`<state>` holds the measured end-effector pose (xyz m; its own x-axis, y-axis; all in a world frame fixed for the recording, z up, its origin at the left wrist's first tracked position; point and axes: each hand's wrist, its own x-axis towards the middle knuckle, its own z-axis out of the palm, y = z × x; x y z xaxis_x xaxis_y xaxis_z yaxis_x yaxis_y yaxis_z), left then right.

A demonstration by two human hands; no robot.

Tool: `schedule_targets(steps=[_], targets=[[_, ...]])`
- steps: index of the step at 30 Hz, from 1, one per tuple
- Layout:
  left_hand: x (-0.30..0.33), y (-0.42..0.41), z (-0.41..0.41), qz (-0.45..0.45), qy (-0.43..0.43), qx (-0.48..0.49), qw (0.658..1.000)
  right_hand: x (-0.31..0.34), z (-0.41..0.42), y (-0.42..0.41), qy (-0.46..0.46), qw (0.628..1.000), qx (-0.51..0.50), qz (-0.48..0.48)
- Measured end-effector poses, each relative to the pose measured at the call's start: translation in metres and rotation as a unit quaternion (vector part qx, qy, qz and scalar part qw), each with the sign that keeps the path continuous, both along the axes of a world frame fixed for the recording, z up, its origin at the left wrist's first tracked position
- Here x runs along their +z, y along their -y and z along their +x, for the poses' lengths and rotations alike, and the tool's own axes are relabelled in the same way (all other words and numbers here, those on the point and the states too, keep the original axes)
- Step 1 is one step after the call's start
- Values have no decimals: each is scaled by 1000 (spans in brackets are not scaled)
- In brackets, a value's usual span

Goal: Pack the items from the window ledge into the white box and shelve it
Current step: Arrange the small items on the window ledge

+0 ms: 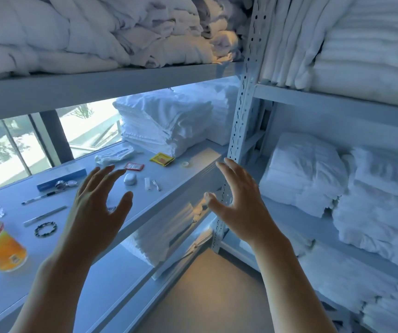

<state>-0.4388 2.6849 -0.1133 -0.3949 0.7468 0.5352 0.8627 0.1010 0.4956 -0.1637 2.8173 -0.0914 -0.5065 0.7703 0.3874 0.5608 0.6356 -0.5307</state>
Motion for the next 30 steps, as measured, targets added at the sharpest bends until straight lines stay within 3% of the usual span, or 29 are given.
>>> schedule_targets(steps=[12,30], targets=[[-21,-44,-29,-59,-6,74,996,-33,-58,-85,1,996,77,-37],[-46,-100,-161,-25,75,116,990,-30,-232,-155,48,990,133,-16]])
